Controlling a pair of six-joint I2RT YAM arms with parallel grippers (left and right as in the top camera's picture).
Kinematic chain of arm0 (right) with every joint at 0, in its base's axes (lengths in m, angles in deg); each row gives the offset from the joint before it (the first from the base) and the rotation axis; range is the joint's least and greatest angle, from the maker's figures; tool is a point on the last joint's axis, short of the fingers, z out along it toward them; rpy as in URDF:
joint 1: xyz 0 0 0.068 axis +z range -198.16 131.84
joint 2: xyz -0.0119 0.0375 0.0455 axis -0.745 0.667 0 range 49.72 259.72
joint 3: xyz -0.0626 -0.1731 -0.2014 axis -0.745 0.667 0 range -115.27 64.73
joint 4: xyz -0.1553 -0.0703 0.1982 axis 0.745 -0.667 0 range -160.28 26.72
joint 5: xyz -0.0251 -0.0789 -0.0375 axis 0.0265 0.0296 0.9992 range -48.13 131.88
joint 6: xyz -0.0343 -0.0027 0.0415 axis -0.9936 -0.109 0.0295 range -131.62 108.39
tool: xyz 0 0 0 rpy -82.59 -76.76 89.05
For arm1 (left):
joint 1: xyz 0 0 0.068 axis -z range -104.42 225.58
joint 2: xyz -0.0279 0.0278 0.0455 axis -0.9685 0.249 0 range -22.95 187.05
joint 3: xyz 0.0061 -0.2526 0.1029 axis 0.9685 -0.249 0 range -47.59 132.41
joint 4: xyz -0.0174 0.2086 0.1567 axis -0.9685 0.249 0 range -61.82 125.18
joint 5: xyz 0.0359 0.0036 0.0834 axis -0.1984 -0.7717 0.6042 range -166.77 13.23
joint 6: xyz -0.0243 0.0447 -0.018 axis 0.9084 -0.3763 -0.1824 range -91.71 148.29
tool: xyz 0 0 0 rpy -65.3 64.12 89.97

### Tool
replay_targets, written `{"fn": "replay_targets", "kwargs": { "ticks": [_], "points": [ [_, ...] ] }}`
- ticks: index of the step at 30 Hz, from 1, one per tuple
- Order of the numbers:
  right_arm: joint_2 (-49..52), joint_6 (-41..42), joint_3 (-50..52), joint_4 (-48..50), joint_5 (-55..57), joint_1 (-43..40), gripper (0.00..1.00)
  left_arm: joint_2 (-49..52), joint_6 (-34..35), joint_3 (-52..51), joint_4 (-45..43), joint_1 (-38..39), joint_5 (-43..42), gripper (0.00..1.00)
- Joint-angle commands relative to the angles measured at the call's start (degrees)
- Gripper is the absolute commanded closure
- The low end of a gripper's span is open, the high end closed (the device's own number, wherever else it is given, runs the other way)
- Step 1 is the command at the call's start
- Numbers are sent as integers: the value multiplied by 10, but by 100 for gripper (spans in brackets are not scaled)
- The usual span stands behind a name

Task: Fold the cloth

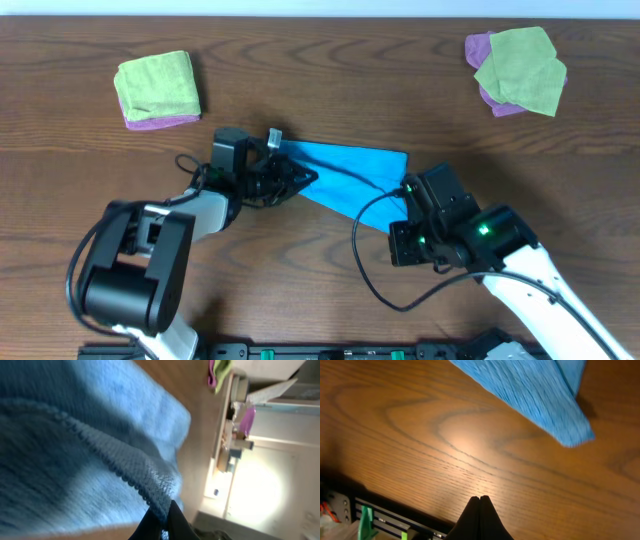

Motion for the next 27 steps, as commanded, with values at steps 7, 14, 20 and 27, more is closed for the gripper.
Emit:
{"fn": "replay_targets", "kwargs": {
  "ticks": [7, 14, 20, 27],
  "points": [
    [-51, 106, 27, -13, 62, 4, 98, -108, -185, 5, 323, -13, -18, 94],
    [-56, 148, 49, -13, 76, 4, 99, -171, -318, 5, 549, -48, 70, 94],
    [-56, 201, 130, 46, 53, 4, 98, -176, -360, 3, 605, -50, 117, 94],
    [-55, 242, 181, 120, 60, 3, 64, -176, -376, 2, 613, -50, 167, 94]
  ]
}}
